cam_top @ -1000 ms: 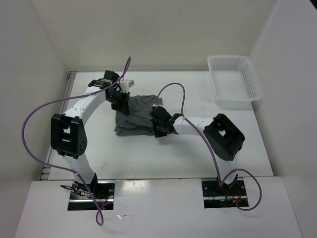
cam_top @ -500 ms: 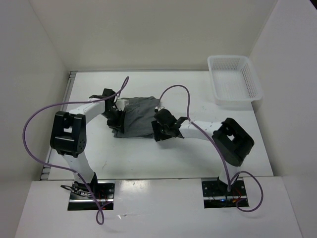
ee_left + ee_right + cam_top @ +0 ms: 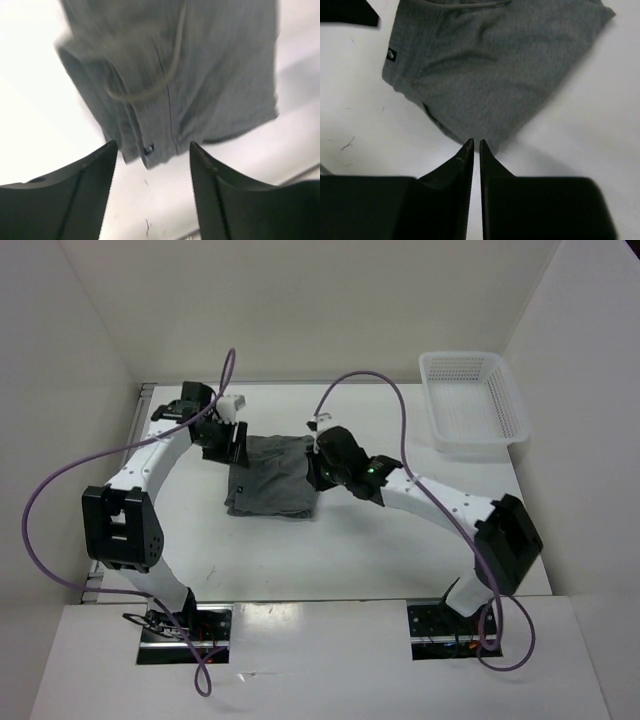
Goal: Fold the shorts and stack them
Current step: Fold the shorts
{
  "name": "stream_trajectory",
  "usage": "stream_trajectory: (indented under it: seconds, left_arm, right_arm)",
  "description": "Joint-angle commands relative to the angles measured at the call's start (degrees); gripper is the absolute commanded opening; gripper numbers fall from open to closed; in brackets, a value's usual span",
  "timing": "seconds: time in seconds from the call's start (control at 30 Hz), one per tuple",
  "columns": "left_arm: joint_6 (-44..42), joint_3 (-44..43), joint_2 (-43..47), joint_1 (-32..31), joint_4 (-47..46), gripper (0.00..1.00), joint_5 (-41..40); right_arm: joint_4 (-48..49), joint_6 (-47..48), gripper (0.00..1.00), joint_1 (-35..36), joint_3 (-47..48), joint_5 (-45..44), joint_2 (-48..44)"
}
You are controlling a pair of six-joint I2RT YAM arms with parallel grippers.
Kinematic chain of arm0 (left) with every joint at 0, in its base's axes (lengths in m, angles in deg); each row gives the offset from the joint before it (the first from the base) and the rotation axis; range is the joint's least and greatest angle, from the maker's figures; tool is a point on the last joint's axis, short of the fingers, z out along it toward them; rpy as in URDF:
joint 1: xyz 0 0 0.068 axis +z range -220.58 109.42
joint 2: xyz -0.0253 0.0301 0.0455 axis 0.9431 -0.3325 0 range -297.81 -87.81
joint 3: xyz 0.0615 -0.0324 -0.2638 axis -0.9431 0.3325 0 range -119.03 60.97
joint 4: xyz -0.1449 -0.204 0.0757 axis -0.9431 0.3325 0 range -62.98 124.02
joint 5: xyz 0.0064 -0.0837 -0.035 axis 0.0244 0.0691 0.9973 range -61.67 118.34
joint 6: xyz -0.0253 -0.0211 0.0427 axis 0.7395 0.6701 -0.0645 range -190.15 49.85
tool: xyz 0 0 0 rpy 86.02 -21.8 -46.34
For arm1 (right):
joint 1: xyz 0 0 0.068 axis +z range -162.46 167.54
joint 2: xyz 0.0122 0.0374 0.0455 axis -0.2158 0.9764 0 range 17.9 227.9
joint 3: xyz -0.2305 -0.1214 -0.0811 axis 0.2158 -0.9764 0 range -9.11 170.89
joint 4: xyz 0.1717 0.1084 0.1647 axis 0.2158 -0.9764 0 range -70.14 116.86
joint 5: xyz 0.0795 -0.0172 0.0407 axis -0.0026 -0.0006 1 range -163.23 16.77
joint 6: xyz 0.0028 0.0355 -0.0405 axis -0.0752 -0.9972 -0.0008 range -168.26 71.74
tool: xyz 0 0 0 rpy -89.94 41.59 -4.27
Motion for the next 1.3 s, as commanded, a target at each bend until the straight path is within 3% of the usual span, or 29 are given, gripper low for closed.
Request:
stream_trajectory:
  seconds: [0.0, 0.1, 0.2, 0.3, 0.6, 0.8, 0.9, 1.0, 1.13, 1.27]
  left_arm:
    - [-0.2, -5.8, 1.6, 1.2, -2.9, 0.68, 1.9]
    - [-0.2, -6.9, -3.1, 1.2, -7.4, 0.70, -2.0]
    - [-0.2, -10.4, -12.7, 1.2, -8.5, 0.70, -4.0]
    - [-0.2, -11.0, -16.4, 1.2, -12.5, 0.66, -4.8]
    - [-0.2, -9.1, -20.0, 1.2, -18.2, 0.20, -8.1]
    - [-0.2, -9.6, -20.5, 1.7, -19.2, 0.08, -8.1]
    - [-0.2, -11.3, -19.2, 2.4, -17.9, 0.11, -6.7]
    - [-0.2, -14.3, -16.4, 3.1, -10.8, 0.47, 2.6]
    - [-0.2, -13.3, -11.6, 3.1, -2.7, 0.55, 6.5]
    - [-0.2, -8.9, -8.7, 3.1, -2.7, 0.62, 7.0]
  right_arm:
    - [0.8, 0.2, 0.08, -0.2, 5.7, 1.8, 8.7]
    - [2.0, -0.4, 0.00, -0.2, 7.6, 3.3, 14.1]
    - [2.5, -1.0, 0.00, -0.2, 8.1, 5.8, 17.3]
    - [3.0, -2.3, 0.00, -0.2, 5.7, 5.8, 18.7]
    - [1.9, -5.3, 0.00, -0.2, 4.0, 4.3, 24.5]
    - [1.9, -5.8, 0.00, -0.2, 2.1, 1.3, 23.9]
    - [1.2, -5.2, 0.00, -0.2, 2.1, 0.3, 23.2]
    - [1.2, -5.2, 0.00, -0.2, 2.6, 0.3, 22.4]
    - [1.2, -5.2, 0.00, -0.2, 4.1, -0.3, 22.4]
    - [1.2, -5.2, 0.00, -0.2, 4.1, 0.3, 22.4]
